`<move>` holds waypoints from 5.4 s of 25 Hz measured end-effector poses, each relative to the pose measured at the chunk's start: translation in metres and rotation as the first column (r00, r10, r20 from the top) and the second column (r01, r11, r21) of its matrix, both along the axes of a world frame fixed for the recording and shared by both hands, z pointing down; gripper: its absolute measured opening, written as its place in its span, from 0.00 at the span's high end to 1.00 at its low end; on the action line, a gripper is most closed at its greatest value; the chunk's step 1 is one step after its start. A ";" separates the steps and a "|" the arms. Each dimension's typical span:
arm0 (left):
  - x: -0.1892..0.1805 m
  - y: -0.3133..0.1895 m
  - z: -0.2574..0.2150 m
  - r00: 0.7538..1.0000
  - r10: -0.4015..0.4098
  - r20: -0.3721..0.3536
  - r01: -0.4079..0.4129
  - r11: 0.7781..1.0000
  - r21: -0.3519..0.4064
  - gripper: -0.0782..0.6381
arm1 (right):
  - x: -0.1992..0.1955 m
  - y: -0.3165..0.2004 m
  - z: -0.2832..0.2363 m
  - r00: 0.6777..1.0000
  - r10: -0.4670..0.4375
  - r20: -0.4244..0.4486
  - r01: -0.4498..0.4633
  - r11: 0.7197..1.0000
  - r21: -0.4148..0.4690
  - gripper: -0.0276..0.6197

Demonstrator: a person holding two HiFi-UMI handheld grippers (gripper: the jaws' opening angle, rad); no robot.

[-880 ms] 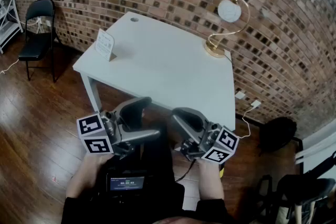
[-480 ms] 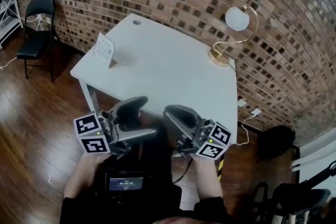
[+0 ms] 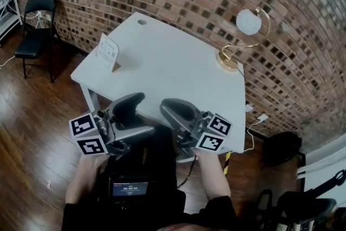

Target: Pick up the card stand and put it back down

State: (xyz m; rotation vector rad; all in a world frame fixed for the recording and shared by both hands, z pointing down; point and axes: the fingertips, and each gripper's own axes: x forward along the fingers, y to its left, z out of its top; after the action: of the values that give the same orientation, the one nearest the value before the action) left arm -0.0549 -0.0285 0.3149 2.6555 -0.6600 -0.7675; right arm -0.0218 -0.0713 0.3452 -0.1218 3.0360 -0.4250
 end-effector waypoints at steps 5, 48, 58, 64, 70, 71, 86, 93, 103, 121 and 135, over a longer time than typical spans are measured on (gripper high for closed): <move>-0.019 -0.011 0.001 0.999 -0.032 -0.016 0.032 0.999 -0.009 0.27 | -0.017 -0.010 -0.001 0.999 -0.022 -0.024 0.022 1.000 -0.001 0.83; -0.142 -0.106 0.037 0.960 -0.280 -0.024 0.275 0.953 -0.127 0.27 | -0.171 -0.133 0.085 0.949 -0.093 -0.301 0.062 0.992 -0.111 0.68; -0.161 -0.117 0.034 0.952 -0.304 -0.032 0.298 0.947 -0.118 0.27 | -0.207 -0.145 0.094 0.932 -0.068 -0.356 0.052 0.997 -0.055 0.68; -0.167 -0.118 0.036 0.950 -0.311 -0.031 0.305 0.944 -0.128 0.27 | -0.226 -0.151 0.092 0.936 -0.061 -0.347 0.046 0.998 -0.052 0.68; -0.171 -0.119 0.037 0.950 -0.312 -0.029 0.306 0.943 -0.132 0.27 | -0.244 -0.150 0.093 0.933 -0.054 -0.356 0.052 0.999 -0.016 0.69; -0.172 -0.119 0.037 0.949 -0.313 -0.029 0.306 0.943 -0.132 0.27 | -0.245 -0.150 0.094 0.932 -0.051 -0.358 0.050 0.999 -0.010 0.71; -0.168 -0.119 0.037 0.953 -0.304 -0.016 0.299 0.944 -0.142 0.27 | -0.243 -0.157 0.091 0.945 -0.041 -0.324 0.035 0.999 -0.025 0.91; -0.162 -0.119 0.034 0.956 -0.294 -0.011 0.289 0.947 -0.137 0.27 | -0.230 -0.160 0.082 0.959 -0.045 -0.281 0.027 0.997 -0.068 0.91; -0.137 -0.124 0.028 0.976 -0.217 0.030 0.219 0.966 -0.134 0.27 | -0.181 -0.166 0.042 0.980 -0.019 -0.197 0.005 0.997 -0.071 0.91; -0.078 -0.130 0.001 0.996 -0.087 0.017 0.088 0.994 -0.072 0.27 | -0.089 -0.164 -0.015 0.992 0.063 -0.113 -0.065 0.998 -0.015 0.91; -0.031 -0.135 -0.011 1.000 0.002 0.007 -0.002 0.998 -0.065 0.27 | -0.026 -0.158 -0.041 0.989 0.128 -0.075 -0.128 0.992 0.015 0.91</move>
State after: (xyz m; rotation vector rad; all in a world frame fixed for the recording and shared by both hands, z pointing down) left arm -0.0859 -0.1636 0.3036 2.6013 -0.6724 -0.7234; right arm -0.0477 -0.2292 0.3043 -0.3376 3.0800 -0.4040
